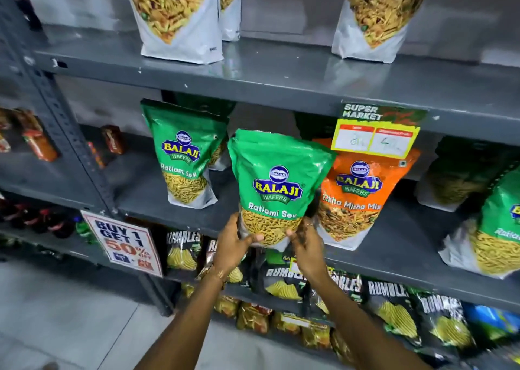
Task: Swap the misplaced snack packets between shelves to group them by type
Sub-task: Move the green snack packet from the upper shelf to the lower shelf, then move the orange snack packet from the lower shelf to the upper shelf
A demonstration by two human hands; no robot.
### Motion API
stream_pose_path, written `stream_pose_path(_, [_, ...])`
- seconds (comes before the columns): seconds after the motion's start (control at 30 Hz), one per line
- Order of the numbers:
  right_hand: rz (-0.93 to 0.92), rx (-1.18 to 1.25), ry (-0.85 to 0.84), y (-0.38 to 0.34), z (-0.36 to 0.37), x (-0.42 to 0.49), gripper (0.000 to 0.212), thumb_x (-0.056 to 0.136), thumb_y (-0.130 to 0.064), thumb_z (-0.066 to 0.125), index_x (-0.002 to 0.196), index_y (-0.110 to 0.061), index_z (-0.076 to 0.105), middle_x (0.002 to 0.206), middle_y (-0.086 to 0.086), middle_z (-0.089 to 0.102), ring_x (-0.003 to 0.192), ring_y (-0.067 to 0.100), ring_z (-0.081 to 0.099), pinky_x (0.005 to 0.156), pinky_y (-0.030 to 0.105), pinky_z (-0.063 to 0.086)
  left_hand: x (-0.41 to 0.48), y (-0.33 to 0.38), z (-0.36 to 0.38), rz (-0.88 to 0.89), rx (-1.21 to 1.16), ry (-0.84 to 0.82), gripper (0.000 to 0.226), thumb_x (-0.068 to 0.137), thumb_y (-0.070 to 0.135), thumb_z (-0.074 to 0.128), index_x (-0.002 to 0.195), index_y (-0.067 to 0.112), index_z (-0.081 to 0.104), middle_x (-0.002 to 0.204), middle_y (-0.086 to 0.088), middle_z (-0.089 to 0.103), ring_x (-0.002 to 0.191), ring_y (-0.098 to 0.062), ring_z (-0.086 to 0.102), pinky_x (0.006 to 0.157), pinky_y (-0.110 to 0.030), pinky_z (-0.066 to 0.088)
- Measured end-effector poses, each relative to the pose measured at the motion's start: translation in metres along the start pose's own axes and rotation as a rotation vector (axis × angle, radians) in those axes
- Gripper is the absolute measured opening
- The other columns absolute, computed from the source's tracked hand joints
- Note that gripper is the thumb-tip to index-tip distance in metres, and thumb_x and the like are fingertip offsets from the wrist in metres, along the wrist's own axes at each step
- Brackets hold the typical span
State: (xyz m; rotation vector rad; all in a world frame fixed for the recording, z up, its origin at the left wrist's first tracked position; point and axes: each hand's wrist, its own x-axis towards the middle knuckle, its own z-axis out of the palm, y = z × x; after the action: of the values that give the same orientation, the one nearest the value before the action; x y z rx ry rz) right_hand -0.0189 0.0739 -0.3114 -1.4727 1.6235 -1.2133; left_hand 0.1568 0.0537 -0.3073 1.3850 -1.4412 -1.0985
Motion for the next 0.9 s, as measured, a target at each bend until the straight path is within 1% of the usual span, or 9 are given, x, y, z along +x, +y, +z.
stream_pose_path(0.1, [0.017,-0.025,0.014,0.004,0.006,0.029,0.041,0.093,-0.021,0.054,0.131,-0.008,0.046,0.119,0.016,0.065,0.11,0.03,0.06,0.09,0.042,0.047,0.022,-0.003,0.007,0.022,-0.023,0.023,0.076,0.062,0.043,0.078,0.127,0.014,0.05,0.111,0.003,0.065,0.098,-0.004,0.064,0.07,0.001,0.045])
stream_pose_path(0.23, [0.071,-0.047,0.031,0.015,0.018,0.063,0.048,0.094,-0.019,0.052,0.139,-0.008,0.039,0.13,0.019,0.061,0.12,0.035,0.057,0.098,0.052,0.046,0.051,-0.007,0.014,0.044,-0.032,0.068,0.086,0.062,0.045,0.076,0.134,0.008,0.046,0.116,0.0,0.062,0.099,-0.009,0.061,0.07,0.005,0.041])
stream_pose_path(0.3, [0.086,-0.08,0.034,0.013,0.022,0.07,0.05,0.094,-0.015,0.05,0.142,-0.01,0.035,0.127,0.023,0.062,0.117,0.039,0.058,0.098,0.05,0.046,0.057,-0.01,0.015,0.043,-0.028,0.109,0.088,0.061,0.048,0.076,0.135,0.01,0.045,0.122,-0.003,0.062,0.109,-0.013,0.057,0.076,-0.004,0.044])
stream_pose_path(0.43, [0.094,-0.096,0.021,0.007,0.019,0.077,0.054,0.096,-0.012,0.045,0.147,-0.01,0.027,0.134,0.021,0.058,0.122,0.036,0.055,0.099,0.041,0.041,0.074,-0.007,0.021,0.034,-0.009,0.119,0.07,0.078,0.017,0.077,0.139,0.009,0.042,0.135,-0.009,0.058,0.121,-0.021,0.055,0.089,-0.022,0.039])
stream_pose_path(0.5, [0.037,-0.048,0.024,0.007,0.016,0.07,0.054,0.095,-0.016,0.046,0.146,-0.012,0.029,0.136,0.014,0.057,0.125,0.031,0.054,0.105,0.046,0.042,0.074,-0.007,0.022,0.077,0.007,0.133,0.086,0.076,0.039,0.077,0.144,0.007,0.034,0.143,-0.008,0.049,0.133,-0.028,0.047,0.098,-0.028,0.041])
stream_pose_path(0.6, [0.021,0.055,0.152,0.007,0.005,0.043,0.033,0.095,-0.021,0.05,0.126,-0.011,0.056,0.117,-0.004,0.063,0.109,0.016,0.061,0.098,0.042,0.049,0.056,-0.008,0.032,0.118,0.074,0.303,0.109,0.07,0.073,0.057,0.146,0.004,0.022,0.151,-0.018,0.03,0.141,-0.031,0.033,0.113,-0.037,0.03])
stream_pose_path(0.7, [0.011,0.206,0.476,0.008,-0.018,0.003,0.015,0.092,-0.022,0.057,0.103,-0.012,0.058,0.092,0.0,0.062,0.085,0.003,0.059,0.077,0.027,0.05,0.023,0.001,0.058,0.3,0.146,0.438,0.066,0.083,0.047,0.061,0.128,0.004,0.039,0.126,-0.017,0.048,0.112,-0.016,0.046,0.095,-0.027,0.039])
stream_pose_path(0.8, [0.109,0.269,0.76,0.025,-0.053,-0.002,0.043,0.084,-0.024,0.067,0.116,-0.004,0.046,0.11,0.016,0.052,0.095,0.007,0.054,0.083,0.02,0.046,0.008,0.012,0.094,0.335,0.118,0.192,0.05,0.085,0.043,0.06,0.124,0.014,0.046,0.119,-0.002,0.053,0.106,-0.011,0.052,0.093,-0.031,0.048])
stream_pose_path(0.9, [0.21,0.253,0.577,0.04,-0.083,0.022,0.084,0.077,-0.031,0.075,0.143,-0.011,0.026,0.146,0.012,0.036,0.131,0.015,0.04,0.106,0.03,0.038,0.021,0.014,0.122,0.159,0.034,-0.119,0.078,0.081,0.055,0.06,0.143,0.018,0.033,0.149,-0.004,0.042,0.133,-0.018,0.045,0.109,-0.037,0.042])
